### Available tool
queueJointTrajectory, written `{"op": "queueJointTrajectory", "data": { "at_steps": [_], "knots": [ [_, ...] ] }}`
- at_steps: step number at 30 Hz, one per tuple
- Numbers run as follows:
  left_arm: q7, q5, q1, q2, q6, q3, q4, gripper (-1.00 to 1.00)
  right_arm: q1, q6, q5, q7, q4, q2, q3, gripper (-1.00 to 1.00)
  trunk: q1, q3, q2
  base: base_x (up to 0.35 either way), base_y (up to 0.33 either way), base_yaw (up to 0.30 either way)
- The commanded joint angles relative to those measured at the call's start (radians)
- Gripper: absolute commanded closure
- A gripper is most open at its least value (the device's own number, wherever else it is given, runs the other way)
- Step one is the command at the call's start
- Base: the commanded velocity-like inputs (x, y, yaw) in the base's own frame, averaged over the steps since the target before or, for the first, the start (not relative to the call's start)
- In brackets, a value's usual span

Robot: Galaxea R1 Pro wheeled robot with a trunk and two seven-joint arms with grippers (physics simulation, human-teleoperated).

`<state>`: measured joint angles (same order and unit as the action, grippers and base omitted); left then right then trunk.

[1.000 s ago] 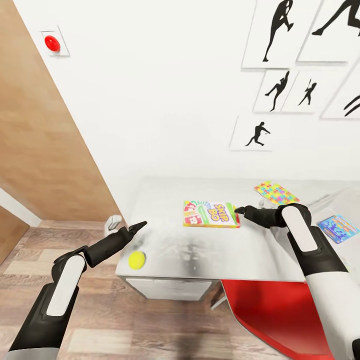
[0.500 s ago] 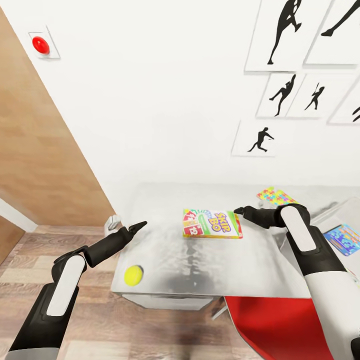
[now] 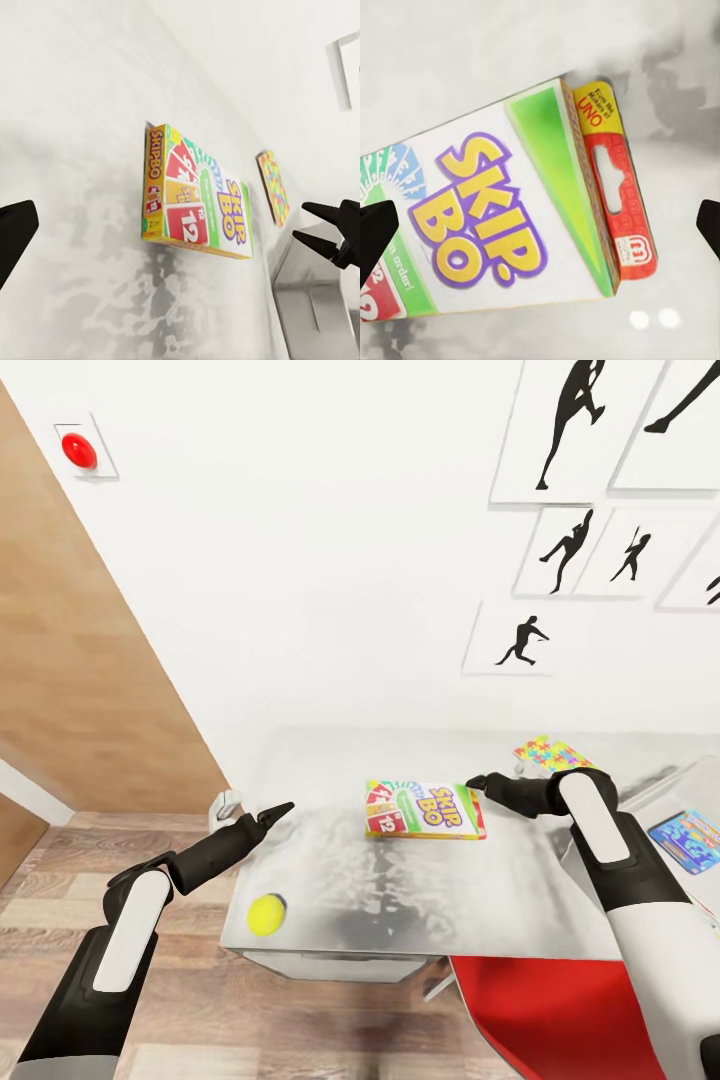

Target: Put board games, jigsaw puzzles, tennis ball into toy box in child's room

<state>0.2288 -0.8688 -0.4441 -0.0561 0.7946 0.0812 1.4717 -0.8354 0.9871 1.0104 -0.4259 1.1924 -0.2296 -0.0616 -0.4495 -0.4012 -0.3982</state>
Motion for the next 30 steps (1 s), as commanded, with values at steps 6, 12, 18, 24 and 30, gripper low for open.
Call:
{"op": "queueJointTrajectory", "data": {
  "at_steps": [6,12,18,24,30],
  "knots": [
    [0.003,0.001,-0.001,0.000,0.006,0.002,0.001,-1.00,-0.002,0.002,0.013,-0.008,-0.017,-0.001,-0.003,-1.00,-0.001,-0.002,-0.002,0.005,0.000,0.000],
    [0.003,0.001,-0.001,0.001,0.006,0.001,0.001,-1.00,-0.003,0.003,0.015,0.001,-0.051,0.000,-0.002,-1.00,-0.001,-0.002,-0.002,0.002,0.000,0.000],
    [0.004,0.001,-0.001,0.001,0.006,0.001,0.001,-1.00,-0.003,0.002,0.014,0.020,-0.080,0.000,-0.003,-1.00,-0.001,-0.002,-0.002,0.000,0.000,0.000],
    [0.003,0.001,-0.001,0.001,0.006,0.001,0.001,-1.00,-0.006,0.002,0.012,0.032,-0.094,0.001,-0.003,-1.00,-0.001,-0.002,-0.002,0.000,0.000,0.000],
    [0.004,0.001,-0.001,0.001,0.006,0.001,0.001,-1.00,-0.017,0.002,0.012,0.037,-0.101,0.001,-0.003,-1.00,-0.001,-0.002,-0.002,0.000,0.000,0.000]
  ]
}}
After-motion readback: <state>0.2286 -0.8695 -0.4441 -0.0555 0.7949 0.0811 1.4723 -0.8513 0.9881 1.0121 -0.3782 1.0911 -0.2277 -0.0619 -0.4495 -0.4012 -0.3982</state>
